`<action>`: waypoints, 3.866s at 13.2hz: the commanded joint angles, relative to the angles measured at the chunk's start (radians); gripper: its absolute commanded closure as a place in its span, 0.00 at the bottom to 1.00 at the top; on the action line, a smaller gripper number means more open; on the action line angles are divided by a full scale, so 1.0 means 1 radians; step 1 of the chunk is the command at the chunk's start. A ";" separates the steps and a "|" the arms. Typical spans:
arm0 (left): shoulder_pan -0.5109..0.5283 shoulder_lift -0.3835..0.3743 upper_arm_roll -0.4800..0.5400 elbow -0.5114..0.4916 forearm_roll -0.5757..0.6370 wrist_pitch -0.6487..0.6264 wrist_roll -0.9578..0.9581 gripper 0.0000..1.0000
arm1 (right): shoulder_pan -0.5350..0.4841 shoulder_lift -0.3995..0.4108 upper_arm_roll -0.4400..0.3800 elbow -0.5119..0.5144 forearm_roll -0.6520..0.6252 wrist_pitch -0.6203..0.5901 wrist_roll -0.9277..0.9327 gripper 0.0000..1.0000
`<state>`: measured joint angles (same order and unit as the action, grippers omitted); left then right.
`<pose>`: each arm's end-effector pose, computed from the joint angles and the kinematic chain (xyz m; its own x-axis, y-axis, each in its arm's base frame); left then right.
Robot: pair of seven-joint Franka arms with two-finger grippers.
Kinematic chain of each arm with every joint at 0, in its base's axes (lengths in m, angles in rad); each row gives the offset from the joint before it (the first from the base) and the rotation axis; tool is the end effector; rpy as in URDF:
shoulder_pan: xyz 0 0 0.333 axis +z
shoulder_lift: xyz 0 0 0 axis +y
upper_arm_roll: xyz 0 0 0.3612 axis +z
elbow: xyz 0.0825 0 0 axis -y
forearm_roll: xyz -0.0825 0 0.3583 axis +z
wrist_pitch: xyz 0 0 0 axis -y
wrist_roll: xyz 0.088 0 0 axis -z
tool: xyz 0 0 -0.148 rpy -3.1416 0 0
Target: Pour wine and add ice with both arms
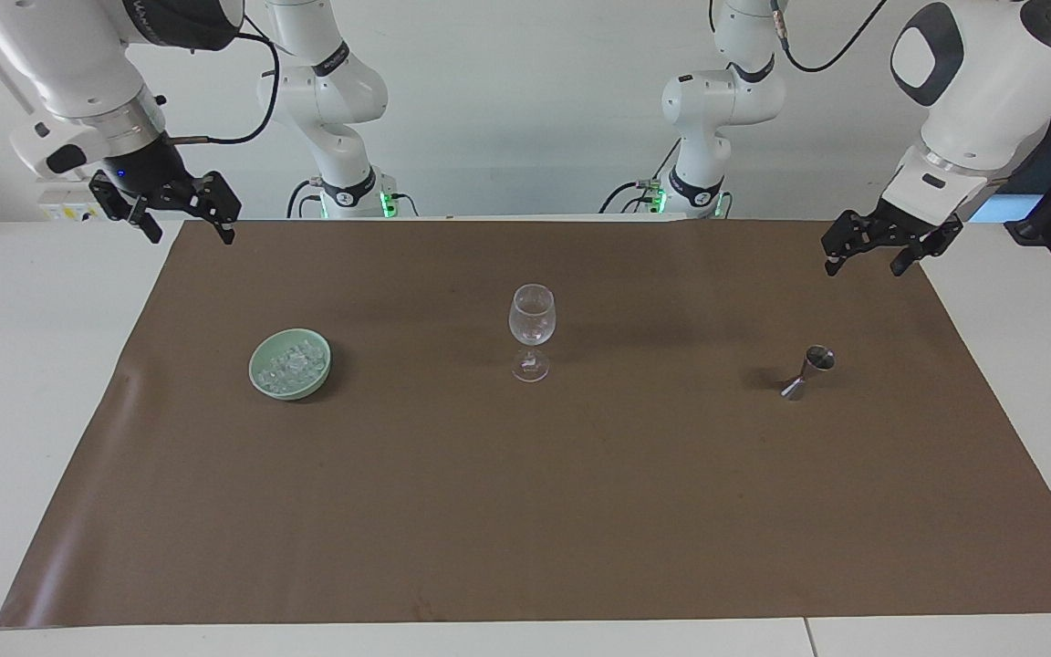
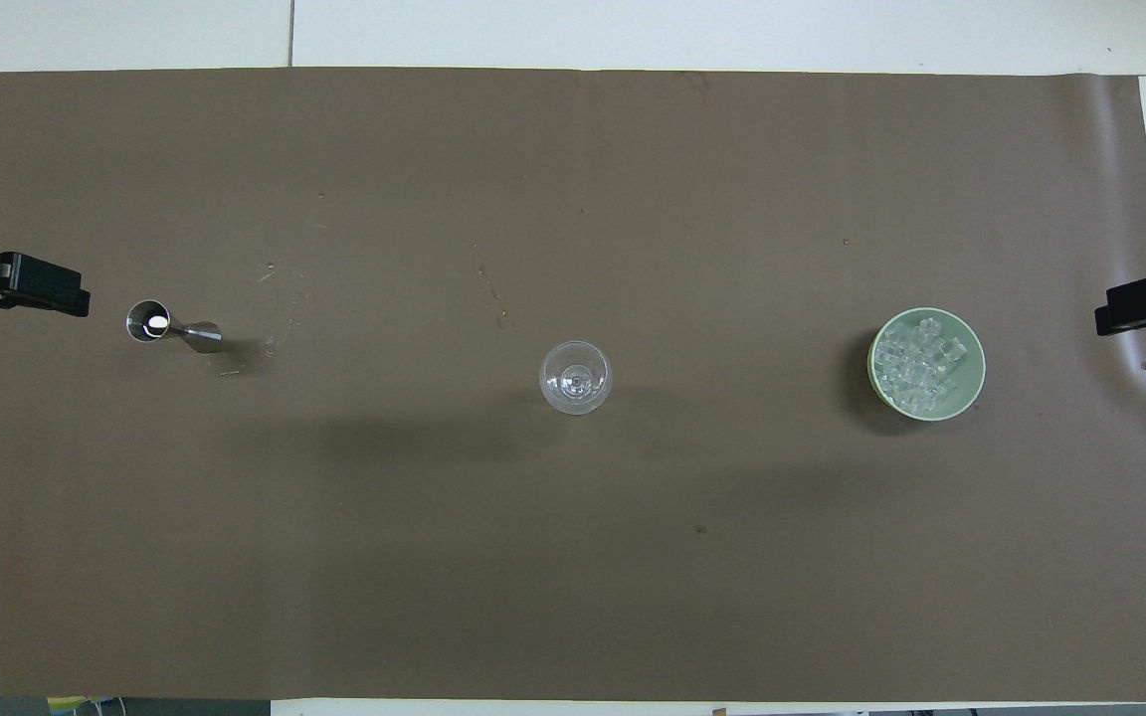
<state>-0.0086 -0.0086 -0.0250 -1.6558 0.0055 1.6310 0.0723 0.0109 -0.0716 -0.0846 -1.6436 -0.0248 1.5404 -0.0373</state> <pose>0.5283 -0.0170 0.6004 0.9942 -0.1060 -0.0166 -0.1061 -0.9943 -0.0045 0.4965 -0.0421 0.6304 0.9988 -0.0367 -0.0325 -0.0361 -0.9992 0.0176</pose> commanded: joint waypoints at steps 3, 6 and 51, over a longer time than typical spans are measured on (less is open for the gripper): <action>0.001 -0.002 0.000 -0.006 -0.015 0.010 0.000 0.00 | -0.005 -0.013 0.002 -0.013 0.009 0.004 -0.013 0.00; 0.019 0.044 0.007 0.030 -0.035 -0.003 -0.005 0.00 | -0.006 -0.013 0.002 -0.013 0.009 0.004 -0.013 0.00; 0.107 0.262 0.270 -0.559 -1.312 0.379 -0.824 0.00 | -0.006 -0.013 0.002 -0.013 0.009 0.004 -0.013 0.00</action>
<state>0.1028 0.2901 0.2393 -2.1730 -1.2843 1.9871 -0.7661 0.0108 -0.0716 -0.0846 -1.6436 -0.0248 1.5404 -0.0373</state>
